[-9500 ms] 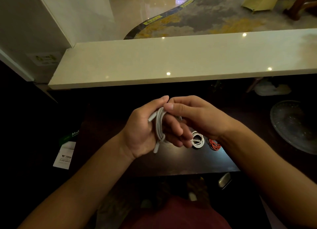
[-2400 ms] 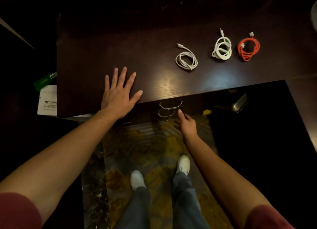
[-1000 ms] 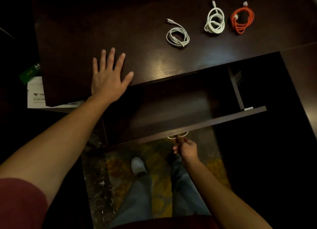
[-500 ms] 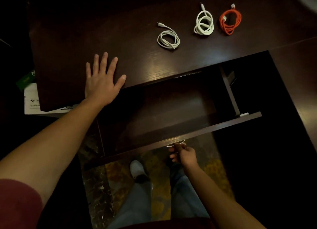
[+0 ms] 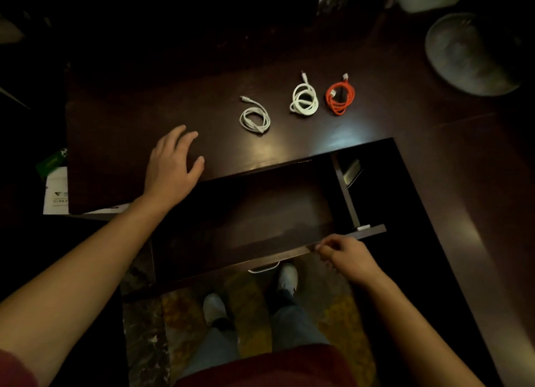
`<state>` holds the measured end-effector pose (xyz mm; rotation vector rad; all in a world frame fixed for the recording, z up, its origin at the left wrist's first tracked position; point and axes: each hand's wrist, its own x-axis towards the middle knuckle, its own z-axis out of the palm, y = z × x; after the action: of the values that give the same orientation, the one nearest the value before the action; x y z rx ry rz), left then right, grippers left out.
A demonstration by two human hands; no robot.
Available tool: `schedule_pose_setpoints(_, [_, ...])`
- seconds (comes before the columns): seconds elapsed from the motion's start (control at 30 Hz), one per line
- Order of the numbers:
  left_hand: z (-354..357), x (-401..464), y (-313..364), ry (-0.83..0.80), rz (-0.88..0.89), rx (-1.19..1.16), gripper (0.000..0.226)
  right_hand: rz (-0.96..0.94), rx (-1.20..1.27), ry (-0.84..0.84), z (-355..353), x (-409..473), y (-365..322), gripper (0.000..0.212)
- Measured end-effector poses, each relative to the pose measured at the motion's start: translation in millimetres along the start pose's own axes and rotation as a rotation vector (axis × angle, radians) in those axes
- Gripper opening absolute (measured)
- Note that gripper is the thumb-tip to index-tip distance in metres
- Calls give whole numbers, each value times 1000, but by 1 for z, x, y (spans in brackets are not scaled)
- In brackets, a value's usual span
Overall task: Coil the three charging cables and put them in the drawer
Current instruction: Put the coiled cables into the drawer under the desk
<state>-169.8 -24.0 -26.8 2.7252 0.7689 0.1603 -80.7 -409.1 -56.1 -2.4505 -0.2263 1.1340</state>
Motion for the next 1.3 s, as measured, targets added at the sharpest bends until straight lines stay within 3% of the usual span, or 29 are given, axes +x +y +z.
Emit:
schedule_pose_setpoints(0.1, [-2, 0, 22, 19, -31, -20, 58, -68, -15, 44, -45, 1, -11, 14])
schedule_pose_setpoints(0.33, [-3, 29, 59, 78, -116, 15, 66, -261, -47, 200, -117, 42, -39, 50])
schedule_pose_setpoints(0.5, [14, 53, 71, 100, -164, 52, 71, -492, -175, 420, -143, 94, -80, 75])
schedule_pose_setpoints(0.7, [47, 87, 68, 39, -177, 70, 71, -586, -386, 538, -152, 173, -132, 83])
schedule_pose_setpoints(0.97, [79, 125, 68, -83, -181, 66, 80, -496, -564, 490, -150, 239, -166, 69])
schedule_pose_setpoints(1.07, [85, 131, 68, -93, -162, 64, 76, -525, -606, 513, -150, 249, -172, 56])
schedule_pose_setpoints(1.3, [89, 136, 67, -38, -167, -56, 59, -532, -650, 505, -151, 256, -182, 51])
